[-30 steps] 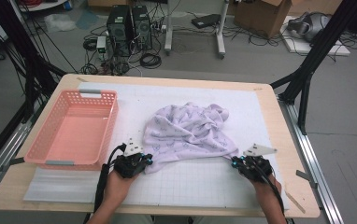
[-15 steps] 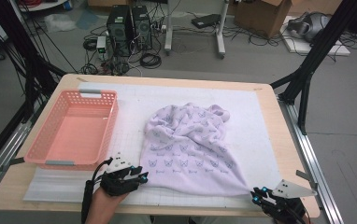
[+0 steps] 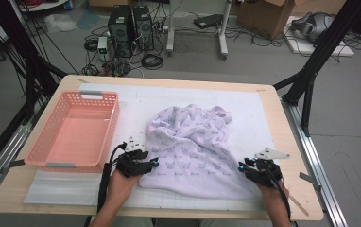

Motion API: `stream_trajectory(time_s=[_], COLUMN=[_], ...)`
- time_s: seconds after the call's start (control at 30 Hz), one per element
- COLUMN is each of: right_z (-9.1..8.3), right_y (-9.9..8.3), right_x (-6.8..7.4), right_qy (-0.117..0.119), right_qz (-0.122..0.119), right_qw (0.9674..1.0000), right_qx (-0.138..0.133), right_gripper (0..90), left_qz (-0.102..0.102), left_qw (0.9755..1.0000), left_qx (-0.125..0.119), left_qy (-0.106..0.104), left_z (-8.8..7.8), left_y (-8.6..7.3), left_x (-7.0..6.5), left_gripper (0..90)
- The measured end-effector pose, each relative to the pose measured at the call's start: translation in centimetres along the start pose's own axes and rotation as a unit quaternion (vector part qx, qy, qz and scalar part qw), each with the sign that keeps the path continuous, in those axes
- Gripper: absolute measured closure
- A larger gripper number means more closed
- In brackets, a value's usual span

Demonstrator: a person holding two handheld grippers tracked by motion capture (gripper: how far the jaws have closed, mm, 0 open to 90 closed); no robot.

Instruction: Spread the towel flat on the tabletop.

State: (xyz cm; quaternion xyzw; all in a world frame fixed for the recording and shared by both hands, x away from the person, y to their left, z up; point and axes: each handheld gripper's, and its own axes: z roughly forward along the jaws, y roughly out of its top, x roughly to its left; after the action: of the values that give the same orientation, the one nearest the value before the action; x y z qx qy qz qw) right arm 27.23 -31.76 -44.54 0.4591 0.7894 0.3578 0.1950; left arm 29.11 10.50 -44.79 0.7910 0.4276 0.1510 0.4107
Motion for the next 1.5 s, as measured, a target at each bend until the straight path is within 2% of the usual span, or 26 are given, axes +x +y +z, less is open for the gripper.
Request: stream_trajectory(time_s=[0.03, 0.07, 0.23, 0.27, 0.37, 0.43, 0.57, 0.6, 0.63, 0.7, 0.77, 0.83, 0.87, 0.9, 0.97, 1.03, 1.1, 1.13, 1.23, 1.3, 1.33, 1.37, 1.4, 1.43, 1.47, 1.5], right_z=[0.6, 0.9, 2.5, 2.8, 3.3, 3.1, 2.2, 1.9, 1.5, 0.7, 0.1, -0.3, -0.5, -0.6, -1.1, -1.9, -2.2, -2.1, -1.2, -0.8, -0.6, -0.4, -0.2, 0.1, 0.4, 1.0], right_y=[0.4, 0.8, 2.3, 2.5, 3.0, 3.2, 2.7, 2.5, 2.1, 1.3, 0.6, 0.2, 0.1, 0.1, 0.0, -0.2, -0.5, -0.6, -1.0, -1.0, -0.9, -0.7, -0.4, 0.0, 0.5, 1.0], right_x=[0.4, 0.8, 2.7, 3.1, 4.3, 4.5, 3.3, 3.0, 2.4, 0.8, -0.4, -0.8, -0.7, -0.7, -0.8, -1.3, -1.4, -1.4, -0.9, -0.4, -0.3, -0.1, 0.0, 0.2, 0.4, 0.3], right_qy=[0.009, 0.013, 0.065, 0.066, 0.074, 0.068, 0.035, 0.001, -0.016, -0.047, -0.051, -0.066, -0.070, -0.068, -0.053, -0.039, -0.020, -0.008, 0.003, -0.006, -0.010, -0.014, -0.002, -0.006, -0.015, -0.021], right_qz=[-0.003, -0.007, -0.013, -0.015, -0.031, -0.044, -0.033, -0.037, -0.033, -0.010, 0.008, 0.005, 0.004, 0.007, 0.022, 0.047, 0.060, 0.058, 0.037, 0.032, 0.029, 0.019, 0.009, -0.005, -0.019, -0.019], right_qw=[0.9999, 0.9999, 0.9978, 0.9977, 0.9967, 0.9966, 0.9987, 0.9992, 0.9991, 0.9985, 0.9985, 0.9977, 0.9975, 0.9976, 0.9983, 0.9974, 0.9973, 0.9979, 0.9993, 0.9995, 0.9995, 0.9997, 1.0000, 1.0000, 0.9997, 0.9995], right_qx=[0.002, 0.001, 0.005, 0.008, 0.012, 0.017, 0.016, 0.019, 0.022, 0.025, 0.018, 0.016, 0.012, 0.009, -0.013, -0.037, -0.036, -0.026, 0.003, 0.000, 0.001, 0.002, 0.002, 0.004, 0.009, 0.009], right_gripper=[66.2, 65.5, 54.4, 56.2, 76.6, 82.5, 85.3, 85.2, 85.2, 85.3, 85.3, 84.3, 81.5, 78.0, 64.7, 60.5, 57.6, 55.8, 50.2, 50.7, 53.8, 65.4, 80.2, 84.7, 85.7, 86.1], left_qz=[0.007, 0.005, -0.005, -0.001, 0.000, -0.002, -0.004, -0.006, -0.008, -0.011, -0.011, -0.009, -0.010, -0.012, -0.018, -0.021, -0.023, -0.025, -0.033, -0.023, -0.014, -0.003, -0.005, -0.010, -0.010, -0.008], left_qw=[1.0000, 1.0000, 0.9999, 0.9999, 0.9999, 0.9999, 0.9999, 0.9999, 0.9999, 0.9998, 0.9999, 0.9999, 0.9999, 0.9999, 0.9998, 0.9997, 0.9997, 0.9996, 0.9993, 0.9997, 0.9998, 1.0000, 1.0000, 0.9999, 0.9999, 0.9998], left_qx=[0.003, 0.005, -0.003, -0.003, -0.008, -0.011, -0.007, -0.005, -0.005, -0.006, -0.004, -0.003, -0.004, -0.007, -0.011, -0.011, -0.010, -0.009, -0.009, -0.005, -0.006, 0.000, 0.001, 0.006, 0.007, 0.006], left_qy=[0.006, 0.006, 0.015, 0.016, 0.015, 0.013, 0.015, 0.014, 0.014, 0.012, 0.008, 0.004, 0.001, -0.002, -0.002, -0.001, -0.002, -0.004, -0.013, -0.011, -0.009, -0.005, 0.001, 0.001, 0.012, 0.019], left_z=[-0.1, -0.3, -2.0, -2.3, -3.0, -3.3, -3.2, -3.2, -3.1, -2.9, -2.9, -2.7, -2.7, -2.6, -2.4, -2.1, -1.6, -1.3, -0.6, -0.2, -0.1, 0.1, 0.3, 0.5, 0.8, 0.9], left_y=[0.0, -0.1, -1.2, -1.4, -1.9, -2.0, -2.1, -2.2, -2.3, -2.4, -2.4, -2.3, -2.2, -2.1, -1.9, -1.5, -1.2, -1.0, -0.5, -0.2, -0.1, 0.1, 0.3, 0.6, 1.0, 1.3], left_x=[-0.1, 0.0, 0.1, 0.1, -0.1, 0.0, 0.0, 0.1, 0.1, 0.2, 0.2, 0.0, -0.1, -0.1, 0.0, 0.1, 0.3, 0.5, 0.7, 0.6, 0.5, 0.6, 0.6, 0.8, 0.9, 1.0], left_gripper=[76.1, 84.8, 87.3, 87.3, 87.4, 87.4, 87.4, 87.4, 87.4, 87.4, 87.3, 87.0, 85.5, 76.6, 57.0, 47.1, 43.7, 43.1, 42.7, 45.6, 52.2, 64.4, 77.5, 86.0, 86.4, 86.7])
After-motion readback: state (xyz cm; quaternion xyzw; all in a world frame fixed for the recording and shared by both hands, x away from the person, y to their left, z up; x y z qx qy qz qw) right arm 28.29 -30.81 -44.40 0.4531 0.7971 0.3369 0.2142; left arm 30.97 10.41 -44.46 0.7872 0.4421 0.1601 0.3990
